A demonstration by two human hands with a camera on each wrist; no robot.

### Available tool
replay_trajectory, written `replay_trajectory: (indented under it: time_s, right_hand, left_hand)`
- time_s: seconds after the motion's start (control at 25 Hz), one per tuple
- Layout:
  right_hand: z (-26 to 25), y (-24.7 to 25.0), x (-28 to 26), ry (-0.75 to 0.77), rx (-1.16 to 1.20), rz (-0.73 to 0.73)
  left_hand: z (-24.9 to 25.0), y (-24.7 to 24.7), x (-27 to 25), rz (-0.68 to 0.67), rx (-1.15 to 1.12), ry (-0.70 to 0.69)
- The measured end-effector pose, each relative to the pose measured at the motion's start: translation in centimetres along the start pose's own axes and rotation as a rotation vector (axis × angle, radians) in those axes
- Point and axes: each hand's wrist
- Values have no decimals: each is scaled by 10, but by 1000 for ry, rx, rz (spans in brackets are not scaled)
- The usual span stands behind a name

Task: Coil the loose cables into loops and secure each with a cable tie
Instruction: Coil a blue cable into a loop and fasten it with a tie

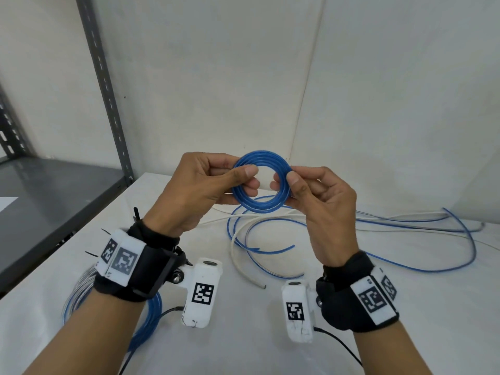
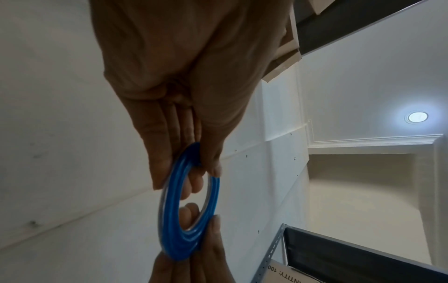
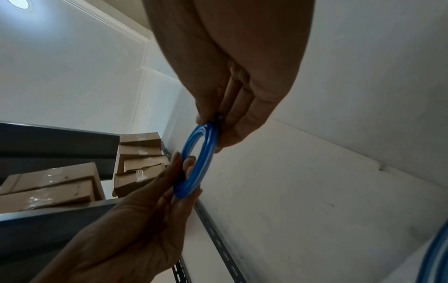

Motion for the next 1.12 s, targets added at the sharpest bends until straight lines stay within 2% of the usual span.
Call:
replay_trajectory:
  time_s: [0.16, 0.32, 0.44, 0.64, 0.76, 0.84, 0.92, 1.0, 1.12]
  right_hand:
    - [3, -7, -4, 3, 2, 46]
    - [9, -13, -8, 152, -76, 172]
    - [11, -15, -12, 198, -117, 234]
    - [7, -14, -10, 97, -67, 156]
    - [7, -9, -5, 40, -33, 162]
    - [9, -3, -2, 53, -101, 96]
    - [8, 6, 0, 113, -280, -88]
    - [5, 10, 0, 106, -373, -243]
    - [2, 11, -1, 111, -419, -300]
  left_hand:
    - [-2, -10, -2, 51, -124, 56]
    - [-9, -22, -6, 86, -224, 95]
    - [-11, -26, -8, 83, -228, 90]
    - [-13, -22, -5, 90, -242, 92]
    - [-12, -22, -5, 53, -198, 111]
    - [-11, -22, -2, -23, -72, 149]
    - [-14, -20, 2, -134, 6, 237]
    - [-17, -19, 3, -213, 10, 321]
    - [-20, -19, 3, -254, 55, 384]
Point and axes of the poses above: each hand's wrist, its own x-axis towards the middle knuckle, its own y-axis out of the back of the hand, z = x × y, and after that the axes turned 11 degrees about z, right-handed
